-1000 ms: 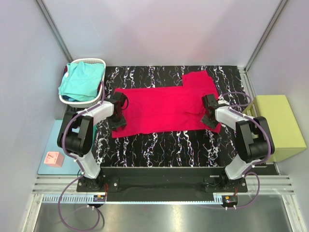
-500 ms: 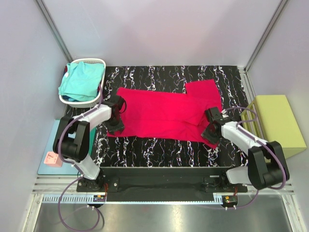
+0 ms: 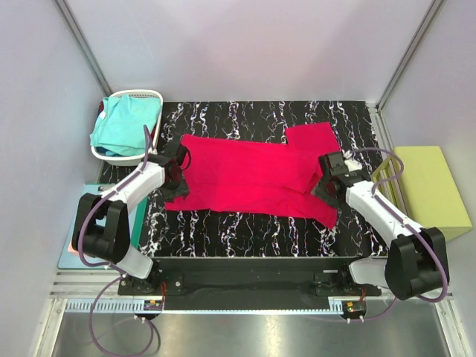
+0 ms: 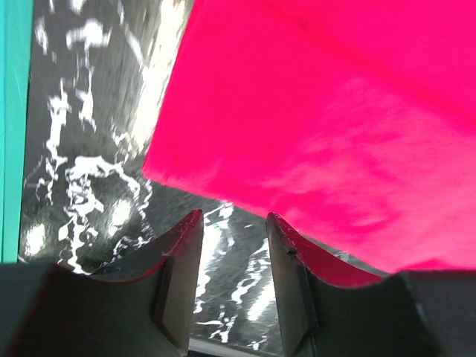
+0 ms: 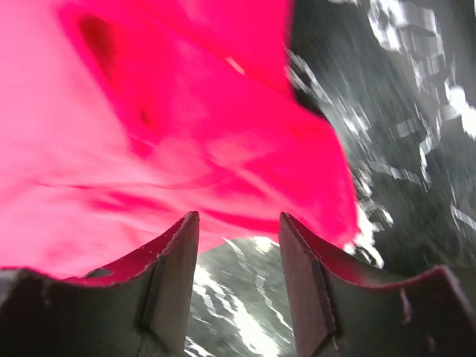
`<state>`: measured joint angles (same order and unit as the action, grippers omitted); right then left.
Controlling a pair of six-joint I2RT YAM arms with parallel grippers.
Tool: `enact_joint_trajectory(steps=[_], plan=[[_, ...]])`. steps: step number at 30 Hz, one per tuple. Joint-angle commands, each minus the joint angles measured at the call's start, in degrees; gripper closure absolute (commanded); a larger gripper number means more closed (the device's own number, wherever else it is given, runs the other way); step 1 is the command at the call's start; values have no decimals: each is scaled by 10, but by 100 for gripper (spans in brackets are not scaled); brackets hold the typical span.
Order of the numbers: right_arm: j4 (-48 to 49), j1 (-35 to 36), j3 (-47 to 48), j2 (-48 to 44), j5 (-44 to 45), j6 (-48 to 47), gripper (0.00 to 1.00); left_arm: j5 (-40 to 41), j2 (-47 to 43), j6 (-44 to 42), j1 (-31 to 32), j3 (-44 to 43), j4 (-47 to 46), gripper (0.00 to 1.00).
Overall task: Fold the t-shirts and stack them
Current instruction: Fold the flattened tshirt in 1/3 of the way
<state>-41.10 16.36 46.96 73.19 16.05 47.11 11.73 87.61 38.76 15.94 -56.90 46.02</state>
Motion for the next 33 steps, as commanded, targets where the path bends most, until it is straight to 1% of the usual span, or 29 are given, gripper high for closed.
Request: enact_joint_trajectory(steps=[1, 3, 4, 7, 10, 14, 17, 23, 26, 29, 33], plan=[[44, 3, 85, 22, 38, -48, 46, 7, -4, -14, -2, -63, -16, 55], [41, 3, 125, 58, 25, -69, 48, -1, 21, -12, -2, -74, -17, 56], [31, 3, 137, 94, 19, -71, 49, -5, 35, -10, -2, -75, -17, 56], [47, 3, 152, 137, -2, -76, 54, -21, 54, -2, -1, -68, -26, 57], [81, 6, 133, 150, -32, -81, 59, -28, 59, 0, -1, -57, -30, 57], [105, 23, 102, 148, -28, -77, 64, -25, 52, -8, -1, -44, -36, 57], [119, 35, 88, 143, -23, -71, 65, -27, 48, -11, -1, -40, -38, 57], [122, 43, 86, 177, -39, -67, 67, -43, 53, -11, -1, -29, -46, 57], [127, 49, 79, 177, -41, -61, 68, -44, 54, -10, -1, -25, -48, 57], [126, 57, 75, 184, -42, -57, 71, -45, 53, -11, -1, -24, -49, 57], [126, 58, 82, 215, -30, -60, 73, -50, 55, -9, -1, -25, -51, 57]])
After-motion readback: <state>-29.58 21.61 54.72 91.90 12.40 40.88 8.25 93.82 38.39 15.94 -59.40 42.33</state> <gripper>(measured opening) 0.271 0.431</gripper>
